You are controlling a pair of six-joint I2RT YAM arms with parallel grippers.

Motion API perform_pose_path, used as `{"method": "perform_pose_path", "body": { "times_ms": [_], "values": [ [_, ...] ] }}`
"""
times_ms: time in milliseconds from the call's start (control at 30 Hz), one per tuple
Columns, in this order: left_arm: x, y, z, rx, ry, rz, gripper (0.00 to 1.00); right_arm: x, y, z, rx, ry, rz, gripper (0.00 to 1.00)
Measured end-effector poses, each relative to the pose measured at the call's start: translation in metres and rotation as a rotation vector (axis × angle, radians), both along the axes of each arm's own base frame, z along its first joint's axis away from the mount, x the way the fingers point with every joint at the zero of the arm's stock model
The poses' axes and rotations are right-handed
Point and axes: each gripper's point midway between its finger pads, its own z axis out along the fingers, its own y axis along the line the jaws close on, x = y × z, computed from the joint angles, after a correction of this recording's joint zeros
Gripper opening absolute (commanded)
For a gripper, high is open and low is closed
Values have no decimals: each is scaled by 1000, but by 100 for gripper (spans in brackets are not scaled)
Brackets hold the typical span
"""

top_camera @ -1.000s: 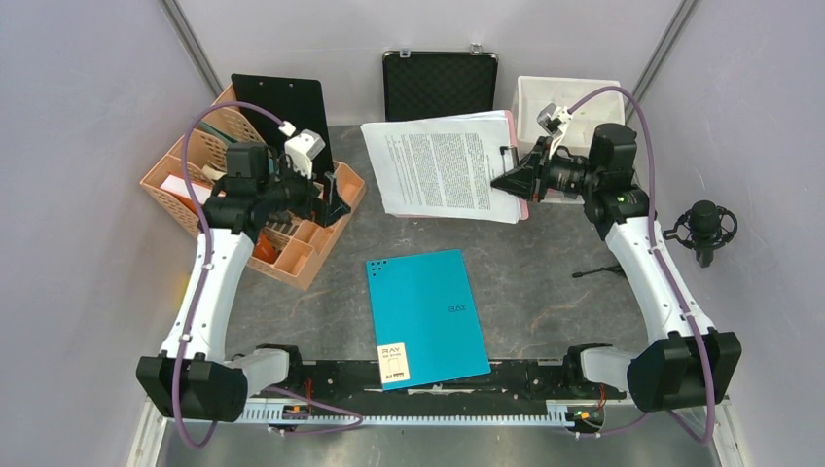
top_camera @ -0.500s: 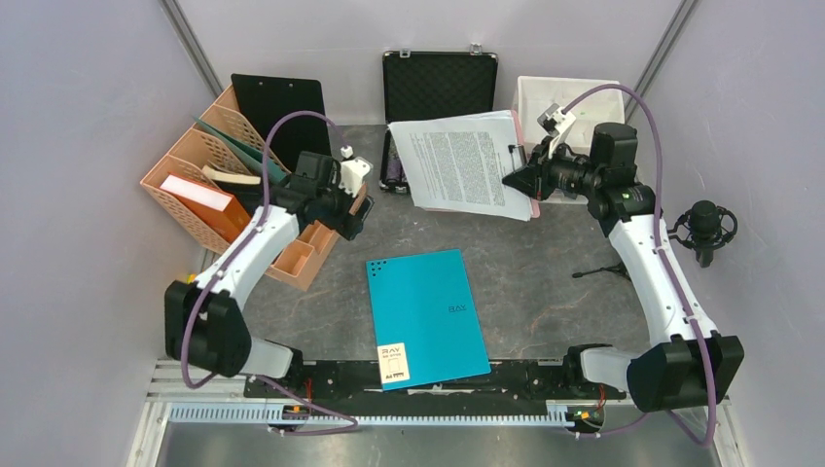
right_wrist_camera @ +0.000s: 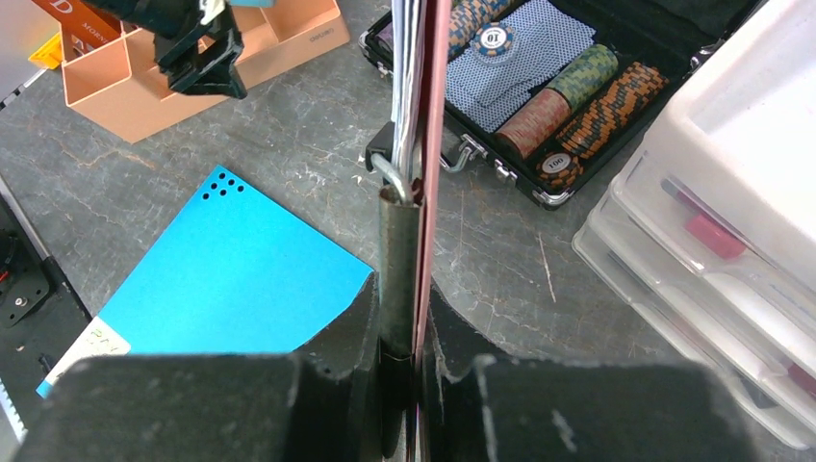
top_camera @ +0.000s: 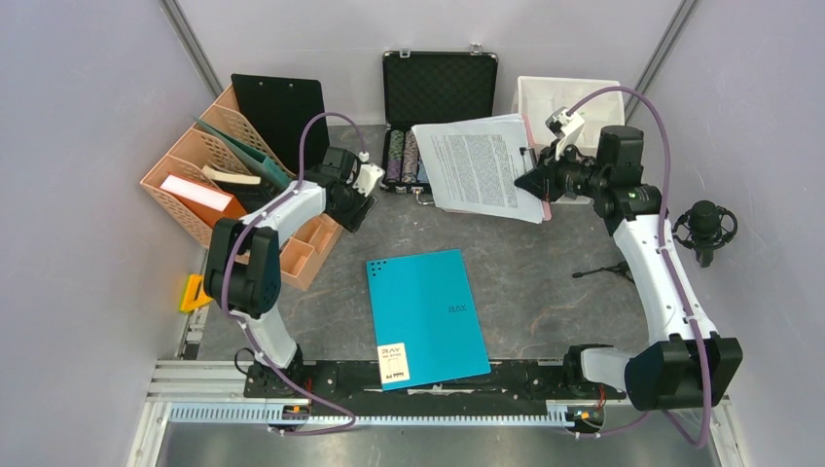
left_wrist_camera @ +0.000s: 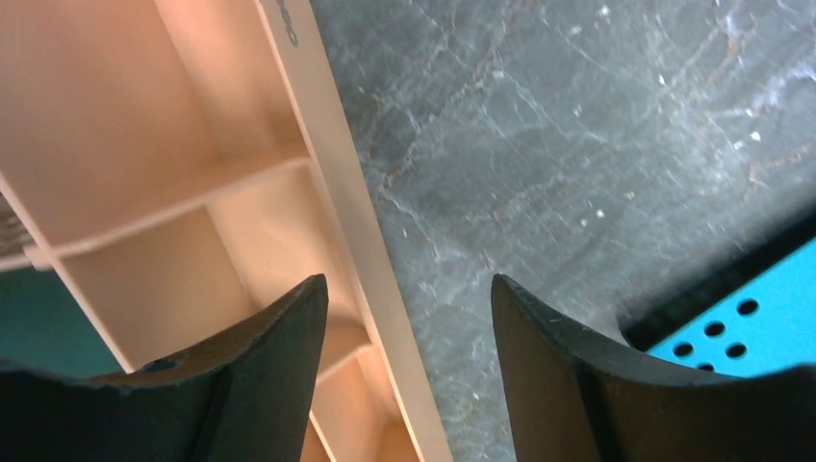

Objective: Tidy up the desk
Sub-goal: Move the storage box to the center of the board.

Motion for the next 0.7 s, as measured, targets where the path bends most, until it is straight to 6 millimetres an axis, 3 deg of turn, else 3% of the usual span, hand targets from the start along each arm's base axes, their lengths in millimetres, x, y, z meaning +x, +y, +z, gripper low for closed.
{"method": "perform_pose_path", "body": {
  "times_ms": [200, 400, 700],
  "values": [
    [17, 1, -15, 44, 10, -16, 57, -2, -3, -3, -7, 14, -3, 0],
    [20, 9, -24, 94, 19, -37, 35, -2, -7, -4, -16, 20, -13, 0],
    [18, 12, -24, 125, -22, -82, 12, 0, -9, 20, -20, -25, -20, 0]
  ]
}}
